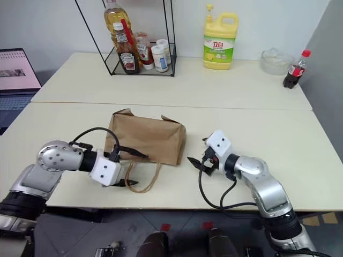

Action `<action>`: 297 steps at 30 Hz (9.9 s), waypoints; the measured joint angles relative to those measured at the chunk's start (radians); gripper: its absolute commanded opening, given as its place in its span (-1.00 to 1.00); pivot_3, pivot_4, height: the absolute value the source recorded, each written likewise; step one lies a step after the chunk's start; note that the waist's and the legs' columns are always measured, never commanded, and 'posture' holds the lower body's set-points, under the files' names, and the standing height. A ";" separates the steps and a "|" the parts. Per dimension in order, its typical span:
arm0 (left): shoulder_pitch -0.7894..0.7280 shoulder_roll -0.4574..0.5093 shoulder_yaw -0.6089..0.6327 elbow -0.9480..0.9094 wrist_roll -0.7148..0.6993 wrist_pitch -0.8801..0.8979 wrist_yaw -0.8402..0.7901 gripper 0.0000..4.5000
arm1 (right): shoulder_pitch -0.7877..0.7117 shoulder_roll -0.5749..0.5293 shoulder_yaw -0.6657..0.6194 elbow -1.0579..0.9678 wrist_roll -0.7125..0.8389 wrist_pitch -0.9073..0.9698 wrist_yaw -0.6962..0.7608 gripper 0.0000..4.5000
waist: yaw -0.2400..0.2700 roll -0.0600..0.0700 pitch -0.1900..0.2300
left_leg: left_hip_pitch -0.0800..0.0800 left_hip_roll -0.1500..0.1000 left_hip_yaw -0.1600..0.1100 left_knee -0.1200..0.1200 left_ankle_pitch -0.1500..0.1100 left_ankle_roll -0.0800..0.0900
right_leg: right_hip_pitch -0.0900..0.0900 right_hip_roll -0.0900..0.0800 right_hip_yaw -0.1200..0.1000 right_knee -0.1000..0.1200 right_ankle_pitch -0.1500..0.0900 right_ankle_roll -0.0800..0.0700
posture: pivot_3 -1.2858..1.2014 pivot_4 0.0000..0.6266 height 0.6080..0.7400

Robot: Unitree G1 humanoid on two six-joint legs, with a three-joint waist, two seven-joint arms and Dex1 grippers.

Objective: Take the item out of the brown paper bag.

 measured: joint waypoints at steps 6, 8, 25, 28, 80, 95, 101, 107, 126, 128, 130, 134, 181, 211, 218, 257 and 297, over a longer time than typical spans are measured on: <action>0.001 -0.007 0.000 -0.094 -0.114 0.226 -0.020 -0.25 | 0.080 -0.161 0.071 0.006 -0.096 -0.217 0.107 1.00 | -0.003 0.000 0.000 | 0.001 0.000 0.000 0.000 0.000 0.000 | 0.000 0.000 0.000 0.000 0.000 0.000 | 0.03 -0.52 1.00; 0.001 -0.007 0.004 -0.111 -0.152 0.317 -0.021 -0.53 | 0.092 -0.192 0.095 0.025 -0.128 -0.322 0.144 1.00 | -0.004 0.000 0.000 | 0.002 0.000 0.000 0.000 0.000 0.000 | 0.001 0.001 0.000 0.000 0.000 0.000 | 0.03 -0.52 1.00; -0.089 -0.108 0.085 -0.160 -0.305 0.932 0.185 -0.98 | -0.157 -0.052 0.284 0.600 -0.667 -1.456 -0.139 1.00 | -0.003 -0.001 0.000 | 0.003 0.000 -0.001 0.001 0.000 -0.001 | 0.002 0.001 0.000 0.001 0.000 0.000 | 0.03 -0.52 1.00; -0.102 -0.129 0.095 -0.158 -0.313 0.984 0.218 -0.98 | -0.216 0.012 0.313 0.683 -0.774 -1.521 -0.238 1.00 | -0.005 -0.001 0.000 | 0.003 0.001 -0.001 0.001 0.002 -0.003 | 0.002 0.001 0.000 0.002 0.000 0.000 | 0.03 -0.52 1.00; -0.624 -0.280 0.152 0.377 -0.249 0.931 0.330 -1.00 | -0.405 0.262 0.460 0.928 -0.812 -1.298 -0.228 -0.99 | -0.003 -0.003 -0.002 | 0.018 -0.001 -0.002 -0.002 0.001 -0.002 | 0.018 -0.001 -0.001 -0.001 0.000 -0.001 | 0.03 -0.52 1.00; -0.813 -0.329 0.210 0.545 -0.235 1.000 0.491 -1.00 | -0.452 0.233 0.523 0.909 -0.860 -1.306 -0.211 -0.99 | -0.001 -0.004 -0.002 | 0.019 -0.002 -0.002 -0.001 0.001 -0.002 | 0.020 -0.001 -0.001 -0.001 0.000 0.000 | 0.03 -0.52 1.00; -0.735 -0.312 0.174 0.478 -0.207 0.964 0.411 -1.00 | -0.401 0.195 0.466 0.881 -0.738 -1.240 -0.100 -0.54 | 0.003 -0.004 -0.002 | 0.019 -0.002 -0.002 -0.001 0.002 -0.003 | 0.022 -0.002 -0.001 -0.003 0.000 0.000 | 0.03 -0.52 1.00; -0.681 -0.313 0.170 0.436 -0.193 0.951 0.401 -1.00 | -0.315 0.090 0.376 0.651 -0.555 -1.076 0.101 0.40 | 0.006 -0.004 -0.002 | 0.017 -0.002 -0.002 -0.001 0.002 -0.003 | 0.020 -0.002 -0.002 -0.004 0.000 0.000 | 0.03 -0.52 1.00; -0.698 -0.330 0.171 0.484 -0.175 0.898 0.413 -1.00 | -0.310 0.053 0.014 0.008 0.240 0.012 0.282 0.98 | -0.007 -0.003 0.000 | 0.012 0.000 -0.003 -0.002 0.002 -0.004 | 0.013 0.001 -0.001 -0.003 0.000 0.000 | 0.03 -0.52 1.00; -0.707 -0.331 0.171 0.489 -0.169 0.893 0.413 -1.00 | -0.358 0.161 0.029 0.030 0.269 0.078 0.225 0.98 | -0.006 -0.003 0.000 | 0.010 0.000 -0.004 -0.001 0.002 -0.003 | 0.012 0.000 -0.002 -0.003 0.000 0.000 | 0.03 -0.52 1.00; -0.713 -0.331 0.171 0.489 -0.167 0.892 0.413 -1.00 | -0.375 0.230 0.069 0.080 0.271 0.090 0.199 0.98 | -0.005 -0.003 0.000 | 0.010 0.000 -0.004 -0.001 0.001 -0.002 | 0.012 0.000 -0.002 -0.003 0.000 0.000 | 0.03 -0.52 1.00; -0.713 -0.321 0.171 0.486 -0.165 0.893 0.412 -1.00 | -0.406 0.344 0.103 0.269 0.236 0.063 0.157 0.98 | 0.000 -0.003 0.000 | 0.006 -0.001 -0.004 0.000 0.001 -0.002 | 0.008 0.000 -0.003 -0.002 0.000 0.000 | 0.03 -0.52 1.00; -0.653 -0.329 0.184 0.379 -0.174 0.939 0.429 -1.00 | -0.653 0.540 -0.112 0.823 0.024 0.067 -0.281 0.98 | -0.004 -0.003 0.001 | 0.001 -0.001 -0.003 -0.001 0.002 -0.002 | 0.001 0.000 -0.003 0.002 0.000 -0.001 | 0.03 -0.52 1.00; -0.633 -0.333 0.191 0.329 -0.188 0.966 0.444 -1.00 | -0.839 0.404 0.386 1.308 -0.632 -0.634 -0.202 0.49 | -0.009 -0.003 0.001 | 0.002 -0.001 -0.003 0.000 0.003 -0.005 | 0.001 0.000 -0.003 0.002 0.000 -0.001 | 0.03 -0.52 1.00; -0.632 -0.333 0.191 0.329 -0.188 0.966 0.454 -1.00 | -0.839 0.402 0.370 1.319 -0.640 -0.662 -0.198 0.47 | -0.009 -0.003 0.001 | 0.001 -0.001 -0.003 0.000 0.003 -0.005 | 0.001 0.000 -0.003 0.003 0.000 -0.001 | 0.03 -0.52 1.00; -0.714 -0.372 0.169 0.594 -0.071 0.801 0.532 -1.00 | -0.500 0.086 -0.205 0.282 -0.015 -0.307 -0.035 0.47 | -0.001 -0.003 0.001 | 0.000 -0.001 -0.003 0.000 0.003 -0.005 | 0.001 -0.001 -0.003 0.001 0.000 -0.001 | 0.03 -0.52 1.00; -0.637 -0.351 0.192 0.491 -0.105 0.835 0.489 0.12 | -0.185 -0.232 -0.286 0.167 -0.059 0.147 0.018 1.00 | -0.003 -0.002 0.002 | -0.002 -0.002 -0.002 0.000 0.003 -0.004 | 0.000 -0.001 -0.001 0.001 0.000 0.000 | 0.03 -0.52 1.00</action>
